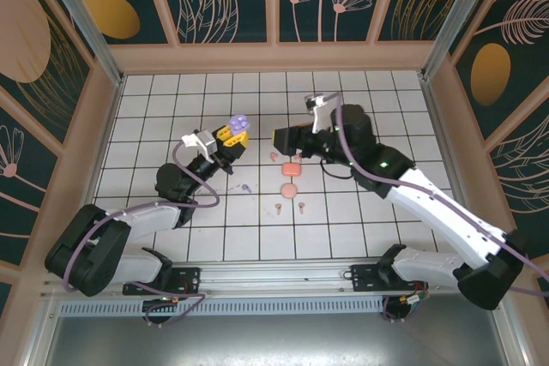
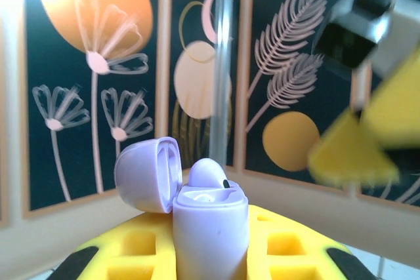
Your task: Insert the wireless bluetooth earbuds into the charging case
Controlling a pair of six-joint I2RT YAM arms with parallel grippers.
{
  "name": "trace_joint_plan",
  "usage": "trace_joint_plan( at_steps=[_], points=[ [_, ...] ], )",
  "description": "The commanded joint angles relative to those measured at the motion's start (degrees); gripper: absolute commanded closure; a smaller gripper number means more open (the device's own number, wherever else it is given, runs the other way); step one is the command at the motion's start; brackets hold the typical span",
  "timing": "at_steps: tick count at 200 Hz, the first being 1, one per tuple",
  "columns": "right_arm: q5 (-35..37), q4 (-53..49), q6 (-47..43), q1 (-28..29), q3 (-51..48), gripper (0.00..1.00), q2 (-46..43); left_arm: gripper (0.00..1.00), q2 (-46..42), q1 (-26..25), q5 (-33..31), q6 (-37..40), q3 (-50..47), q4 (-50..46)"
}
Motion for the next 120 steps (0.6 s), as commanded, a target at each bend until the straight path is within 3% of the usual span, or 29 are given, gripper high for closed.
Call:
trace_joint_plan(
  at_steps=[1, 51, 120],
  points=[
    [1.5, -1.3, 1.9, 0.0, -4.3, 0.30, 5.1, 1.00, -2.9, 0.5, -7.8, 2.8, -1.0, 3.2],
    [1.8, -0.5, -5.0, 3.0, -4.5, 0.43, 19.2, 1.00, -6.4, 2.5, -11.7, 1.5, -2.9, 2.8],
    [1.4, 0.5, -20.0, 8.3, 2.5, 0.47, 32.8, 1.00, -8.8, 6.2, -13.7, -2.0, -3.5, 2.9]
  ],
)
